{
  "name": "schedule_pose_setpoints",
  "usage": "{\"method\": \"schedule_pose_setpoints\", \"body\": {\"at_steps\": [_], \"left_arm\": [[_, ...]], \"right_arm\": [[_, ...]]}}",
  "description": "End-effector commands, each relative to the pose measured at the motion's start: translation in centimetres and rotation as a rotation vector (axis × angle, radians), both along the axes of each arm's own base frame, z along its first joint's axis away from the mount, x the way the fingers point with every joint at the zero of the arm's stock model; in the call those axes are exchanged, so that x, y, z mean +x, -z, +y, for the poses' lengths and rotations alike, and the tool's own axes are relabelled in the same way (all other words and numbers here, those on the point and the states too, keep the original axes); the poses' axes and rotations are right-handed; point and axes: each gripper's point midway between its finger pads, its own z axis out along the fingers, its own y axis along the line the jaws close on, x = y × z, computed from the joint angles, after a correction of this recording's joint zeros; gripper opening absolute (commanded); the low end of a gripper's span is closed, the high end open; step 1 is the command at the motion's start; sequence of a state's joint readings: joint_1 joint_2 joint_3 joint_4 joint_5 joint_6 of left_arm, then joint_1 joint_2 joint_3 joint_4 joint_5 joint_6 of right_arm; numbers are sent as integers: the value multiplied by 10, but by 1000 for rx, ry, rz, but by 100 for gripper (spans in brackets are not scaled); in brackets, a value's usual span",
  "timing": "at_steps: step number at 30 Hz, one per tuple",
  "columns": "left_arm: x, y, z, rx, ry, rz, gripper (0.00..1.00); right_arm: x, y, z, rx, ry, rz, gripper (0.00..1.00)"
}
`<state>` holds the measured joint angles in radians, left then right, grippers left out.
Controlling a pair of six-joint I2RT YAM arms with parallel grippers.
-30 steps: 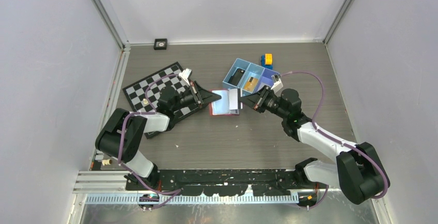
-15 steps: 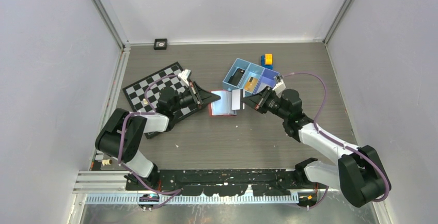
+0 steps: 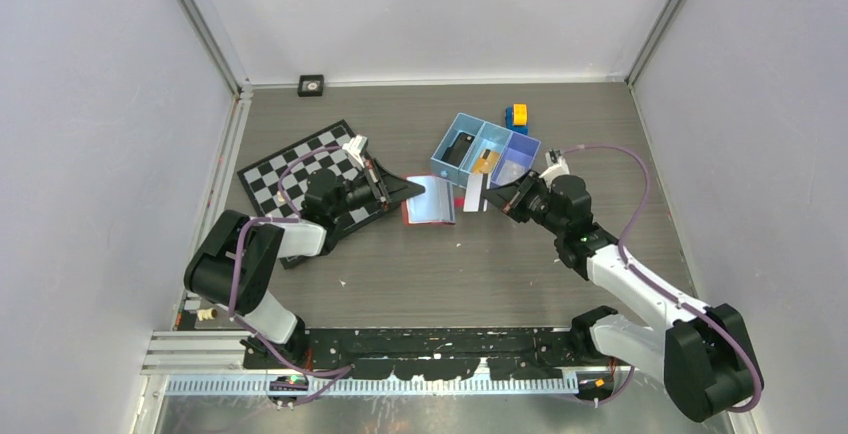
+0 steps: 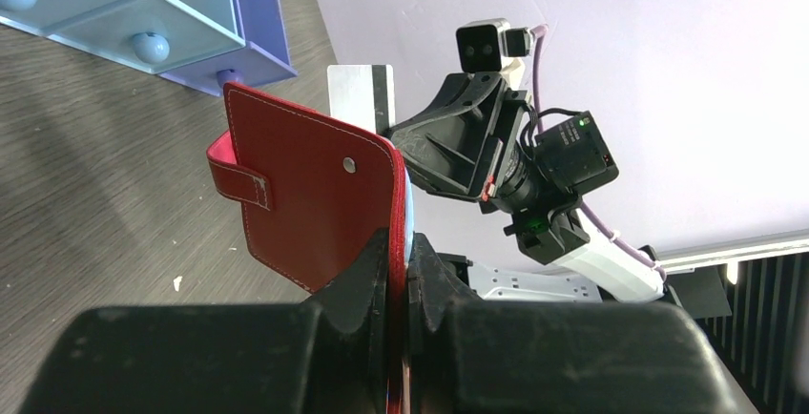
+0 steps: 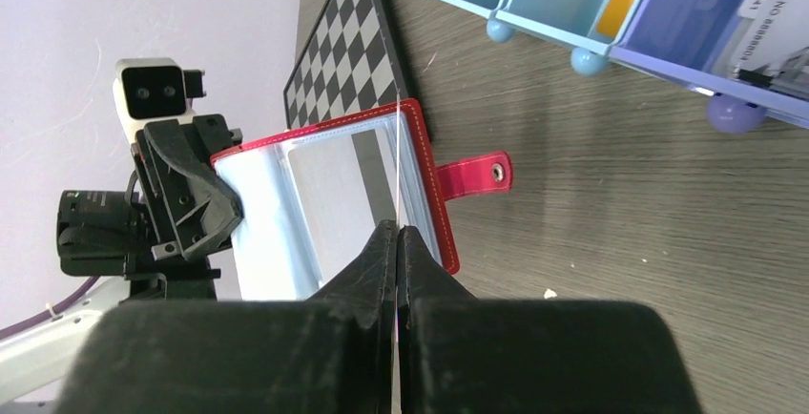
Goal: Take the credit cards out of the card holder
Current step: Remove the credit card from the card holder, then place the credit card in the storage box.
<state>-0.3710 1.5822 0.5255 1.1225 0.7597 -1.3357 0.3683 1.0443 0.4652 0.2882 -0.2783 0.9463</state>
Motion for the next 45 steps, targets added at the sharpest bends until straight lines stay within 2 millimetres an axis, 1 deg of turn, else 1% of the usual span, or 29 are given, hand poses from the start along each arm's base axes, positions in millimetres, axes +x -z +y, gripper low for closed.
{"method": "schedule_pose_setpoints", "body": {"at_steps": [1,4,6,8,9,11,15,18,24,31,32,36,40,45], "left_arm": [[1,-21,3,-40,-15,-89,0],[1,-19,3,-32,-19,-85,0],[2,-18,4,-28,-23,-82,0],[2,-16,4,-23,-26,-77,0],[2,-15,4,-20,-28,-73,0],[3,-13,5,-16,-31,-68,0],[2,-11,5,-13,-35,-64,0],[3,-10,5,-10,-36,-65,0],[3,-8,5,-2,-37,-63,0],[3,-8,6,3,-41,-63,0],[2,-8,6,2,-39,-64,0],[2,-7,6,2,-39,-55,0],[3,-6,6,3,-40,-52,0],[3,-4,5,5,-42,-49,0]], "right_arm": [[7,-11,-14,-39,69,-47,0],[9,-8,-23,-77,108,-31,0],[11,-7,-32,-112,149,-28,1],[16,-5,-48,-166,228,-24,1],[22,-6,-60,-200,293,-28,1],[29,-10,-71,-230,341,-25,0],[43,-19,-77,-258,375,-26,0],[55,-21,-79,-278,398,-21,0],[75,-5,-88,-345,448,23,0],[97,-3,-102,-369,518,31,0],[99,2,-102,-367,513,41,1],[105,8,-98,-348,489,53,0],[107,15,-101,-347,487,59,0],[111,25,-96,-339,457,77,0]]}}
